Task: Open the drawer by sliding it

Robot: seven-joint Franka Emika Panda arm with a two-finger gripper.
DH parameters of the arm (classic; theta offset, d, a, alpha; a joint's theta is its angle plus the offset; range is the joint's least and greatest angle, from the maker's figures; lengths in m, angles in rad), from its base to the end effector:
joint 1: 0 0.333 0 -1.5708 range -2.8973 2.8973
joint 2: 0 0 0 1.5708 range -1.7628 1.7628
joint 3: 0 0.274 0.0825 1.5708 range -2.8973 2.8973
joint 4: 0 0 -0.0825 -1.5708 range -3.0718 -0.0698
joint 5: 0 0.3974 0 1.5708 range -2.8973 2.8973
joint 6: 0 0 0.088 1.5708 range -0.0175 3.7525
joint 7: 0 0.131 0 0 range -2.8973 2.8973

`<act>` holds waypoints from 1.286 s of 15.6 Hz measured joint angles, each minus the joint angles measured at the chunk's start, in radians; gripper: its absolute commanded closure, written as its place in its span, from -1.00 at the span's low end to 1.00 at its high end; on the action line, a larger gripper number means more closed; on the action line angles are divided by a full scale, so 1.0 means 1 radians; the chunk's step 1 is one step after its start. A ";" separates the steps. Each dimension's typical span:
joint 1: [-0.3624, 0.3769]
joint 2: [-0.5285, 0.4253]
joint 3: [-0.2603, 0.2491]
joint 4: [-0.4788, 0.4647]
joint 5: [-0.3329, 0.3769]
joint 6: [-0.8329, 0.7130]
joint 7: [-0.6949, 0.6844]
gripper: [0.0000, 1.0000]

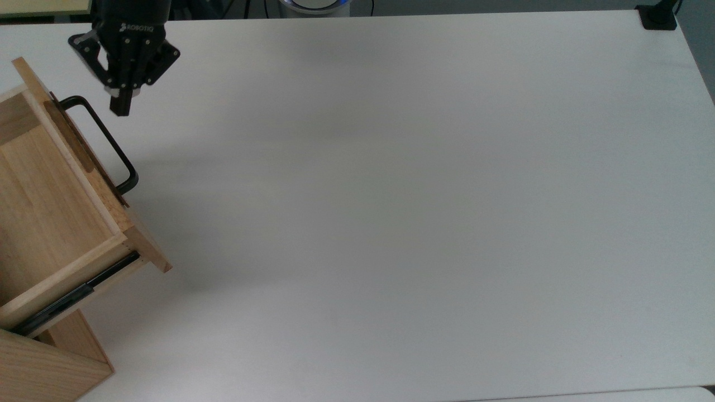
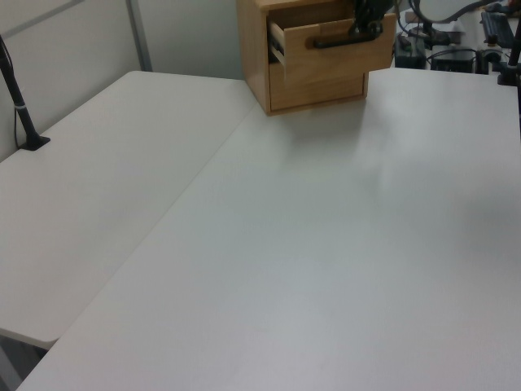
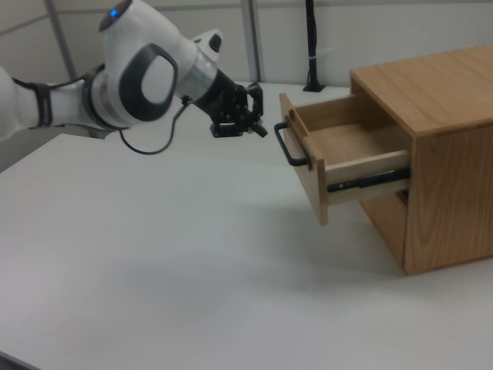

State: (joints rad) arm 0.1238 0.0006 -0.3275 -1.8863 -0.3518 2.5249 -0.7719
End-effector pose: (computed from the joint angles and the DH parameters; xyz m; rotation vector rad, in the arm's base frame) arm 0.6214 -0.1297 0.5093 2.3409 0.9752 0.5573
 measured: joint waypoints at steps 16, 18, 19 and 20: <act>0.018 -0.059 0.261 0.236 0.309 -0.843 0.793 -1.00; 0.018 -0.045 0.274 0.241 0.314 -0.882 0.855 -1.00; 0.017 -0.037 0.276 0.241 0.319 -0.887 0.872 -1.00; 0.014 -0.027 0.276 0.241 0.324 -0.896 0.880 -1.00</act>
State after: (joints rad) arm 0.1374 -0.0265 -0.0514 -1.6448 -0.0280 1.6289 0.1079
